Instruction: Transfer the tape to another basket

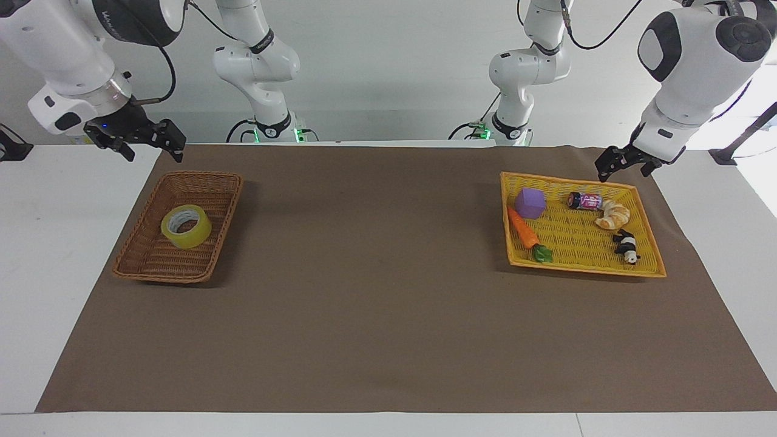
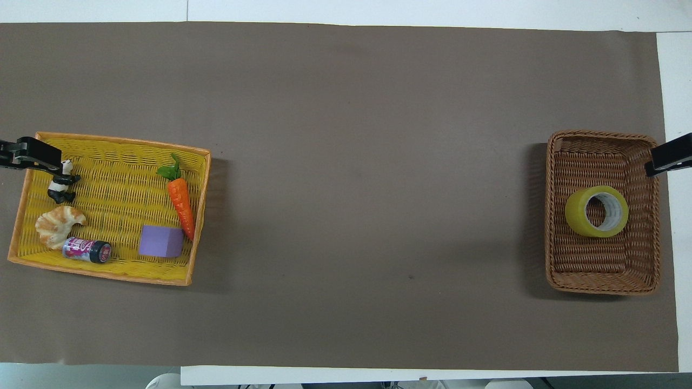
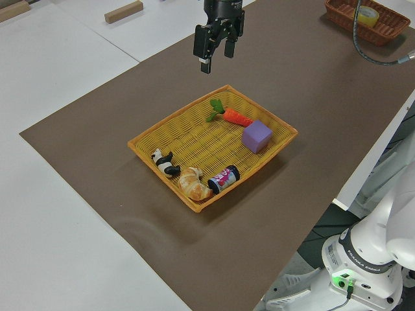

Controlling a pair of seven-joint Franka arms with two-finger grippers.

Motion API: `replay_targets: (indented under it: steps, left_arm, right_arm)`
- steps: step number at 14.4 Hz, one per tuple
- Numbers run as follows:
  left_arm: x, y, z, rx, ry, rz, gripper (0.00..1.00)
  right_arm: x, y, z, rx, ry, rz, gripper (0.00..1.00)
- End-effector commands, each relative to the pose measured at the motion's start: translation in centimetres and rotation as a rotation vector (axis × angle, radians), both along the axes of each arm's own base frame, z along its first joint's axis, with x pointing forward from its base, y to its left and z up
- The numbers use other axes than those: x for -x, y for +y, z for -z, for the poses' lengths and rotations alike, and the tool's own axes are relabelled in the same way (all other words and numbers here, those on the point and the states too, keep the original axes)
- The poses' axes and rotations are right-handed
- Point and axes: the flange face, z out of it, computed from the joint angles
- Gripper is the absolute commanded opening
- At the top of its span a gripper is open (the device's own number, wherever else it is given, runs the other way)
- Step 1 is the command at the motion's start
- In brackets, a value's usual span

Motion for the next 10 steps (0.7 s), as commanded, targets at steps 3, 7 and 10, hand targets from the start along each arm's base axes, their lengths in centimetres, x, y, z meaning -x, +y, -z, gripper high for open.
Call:
replay_targets:
  steps: [3,7,10]
  left_arm:
    - [0.2,-0.8,-2.1,-0.012,-0.024,0.031,1.0]
    - [0.9,-0.5,-4.0,-0.014,0.02,0.018,1.0]
    - [1.3,0.4,-4.1,-0.007,0.046,0.053,1.0]
  right_arm:
    - [0.7,-0.2,-0.9,0.011,-0.008,0.018,1.0]
    - [1.0,-1.1,-0.6,0.018,-0.013,0.029,1.0]
    - [1.0,-1.2,-0.7,0.02,-0.016,0.03,1.0]
